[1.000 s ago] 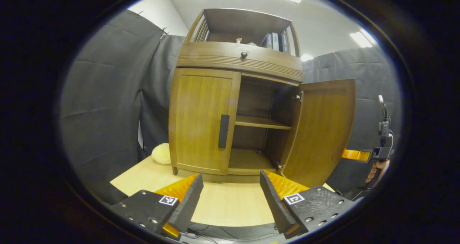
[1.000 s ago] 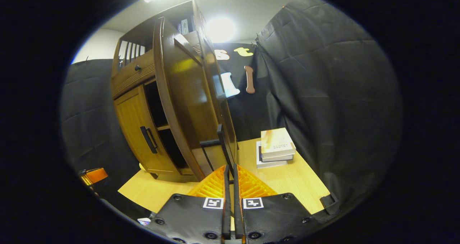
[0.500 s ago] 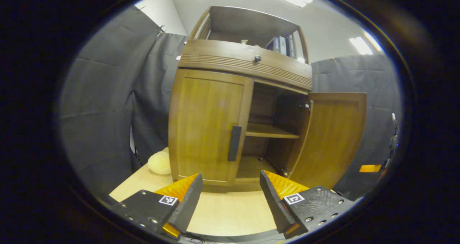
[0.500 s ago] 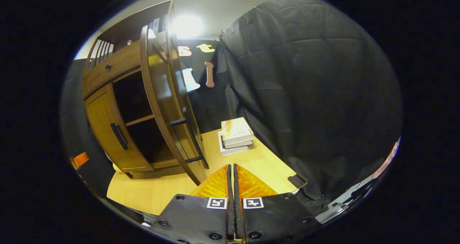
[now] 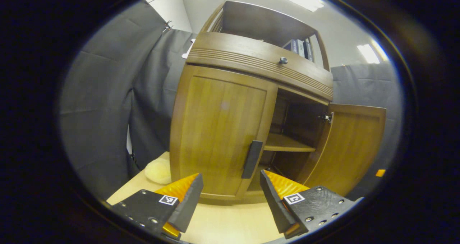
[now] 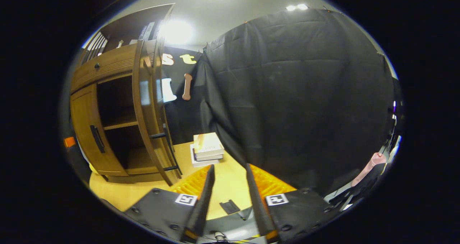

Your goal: Open the right door of the double-door shoe cabinet with the right hand, and open the left door with the left hand.

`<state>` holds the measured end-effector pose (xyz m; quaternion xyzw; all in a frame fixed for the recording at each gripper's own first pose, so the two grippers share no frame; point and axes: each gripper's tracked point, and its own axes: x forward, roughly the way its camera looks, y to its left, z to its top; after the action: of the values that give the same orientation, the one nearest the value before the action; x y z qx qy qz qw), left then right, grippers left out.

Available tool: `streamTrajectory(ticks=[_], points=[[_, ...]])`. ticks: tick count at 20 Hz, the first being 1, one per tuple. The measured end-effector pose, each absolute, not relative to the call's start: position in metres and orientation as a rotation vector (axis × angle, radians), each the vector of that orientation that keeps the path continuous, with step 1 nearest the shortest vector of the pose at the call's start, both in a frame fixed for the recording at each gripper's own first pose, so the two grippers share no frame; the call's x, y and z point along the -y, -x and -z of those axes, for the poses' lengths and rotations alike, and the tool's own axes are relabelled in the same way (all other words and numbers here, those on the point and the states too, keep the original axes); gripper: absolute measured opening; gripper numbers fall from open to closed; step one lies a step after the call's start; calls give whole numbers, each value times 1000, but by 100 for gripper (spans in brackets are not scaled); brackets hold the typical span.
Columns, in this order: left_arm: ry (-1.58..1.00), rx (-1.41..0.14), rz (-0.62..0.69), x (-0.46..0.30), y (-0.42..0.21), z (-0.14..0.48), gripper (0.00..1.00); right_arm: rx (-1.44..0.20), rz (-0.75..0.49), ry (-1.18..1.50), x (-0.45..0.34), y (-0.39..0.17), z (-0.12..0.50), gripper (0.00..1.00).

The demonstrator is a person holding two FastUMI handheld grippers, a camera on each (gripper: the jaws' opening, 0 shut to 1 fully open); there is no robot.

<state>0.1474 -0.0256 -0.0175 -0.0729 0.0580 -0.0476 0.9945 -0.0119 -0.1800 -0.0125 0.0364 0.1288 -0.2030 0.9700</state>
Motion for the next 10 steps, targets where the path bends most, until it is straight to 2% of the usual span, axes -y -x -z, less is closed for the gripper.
streamTrajectory(ticks=[3,7,8,10], points=[[117,-102,110,31,-160,14,92,-224,432,-90,190,-1,4,99],[95,-82,119,38,-185,10,92,-192,448,-118,205,-33,3,98],[93,-81,120,41,-192,8,92,-190,445,-123,207,-41,3,93],[89,-85,120,47,-203,8,92,-171,430,-136,208,-60,0,94]])
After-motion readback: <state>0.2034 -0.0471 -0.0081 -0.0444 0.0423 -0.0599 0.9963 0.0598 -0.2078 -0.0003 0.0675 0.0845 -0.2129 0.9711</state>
